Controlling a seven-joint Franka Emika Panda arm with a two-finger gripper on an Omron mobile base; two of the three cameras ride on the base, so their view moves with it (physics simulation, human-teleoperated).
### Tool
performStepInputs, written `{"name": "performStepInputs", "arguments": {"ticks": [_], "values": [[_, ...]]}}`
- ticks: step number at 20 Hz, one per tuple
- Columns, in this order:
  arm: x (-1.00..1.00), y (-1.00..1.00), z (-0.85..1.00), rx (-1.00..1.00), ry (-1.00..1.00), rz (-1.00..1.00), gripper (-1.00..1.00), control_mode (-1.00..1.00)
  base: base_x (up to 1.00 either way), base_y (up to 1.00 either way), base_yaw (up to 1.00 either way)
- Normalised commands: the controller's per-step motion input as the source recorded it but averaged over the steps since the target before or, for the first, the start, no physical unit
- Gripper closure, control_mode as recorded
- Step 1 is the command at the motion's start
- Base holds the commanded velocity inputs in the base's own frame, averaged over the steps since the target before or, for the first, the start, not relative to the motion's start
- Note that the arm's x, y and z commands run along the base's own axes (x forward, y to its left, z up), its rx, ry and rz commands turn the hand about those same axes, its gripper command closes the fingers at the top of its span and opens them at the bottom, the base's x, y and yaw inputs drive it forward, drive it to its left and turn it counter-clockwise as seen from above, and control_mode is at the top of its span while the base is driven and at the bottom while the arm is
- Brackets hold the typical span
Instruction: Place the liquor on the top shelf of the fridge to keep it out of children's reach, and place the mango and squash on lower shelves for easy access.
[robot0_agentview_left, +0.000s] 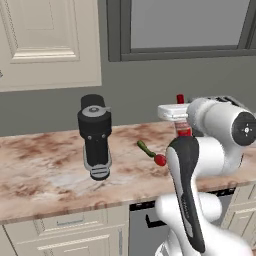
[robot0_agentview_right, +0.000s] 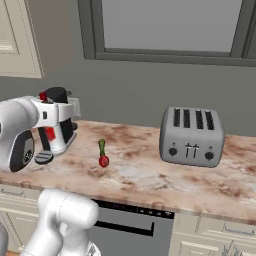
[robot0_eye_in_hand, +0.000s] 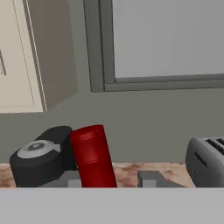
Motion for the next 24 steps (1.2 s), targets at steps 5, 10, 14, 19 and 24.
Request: {"name": "performStepInputs", "arguments": {"ticks": [5, 10, 14, 19, 24], "values": [[0.00, -0.08, 0.38, -0.01, 0.00, -0.18, 1.00, -1.00, 0.00, 0.00, 0.00], [0.00, -0.14, 0.25, 0.00, 0.01, -0.02, 1.00, -1.00, 0.00, 0.00, 0.00], [0.04, 0.00, 0.03, 0.00, 0.01, 0.00, 1.00, -1.00, 0.00, 0.00, 0.00], [0.00, 0.00, 0.00, 0.00, 0.13, 0.01, 1.00, -1.00, 0.00, 0.00, 0.00], [0.00, -0.11, 0.00, 0.00, 0.12, 0.07, 1.00, -1.00, 0.00, 0.00, 0.00]]}}
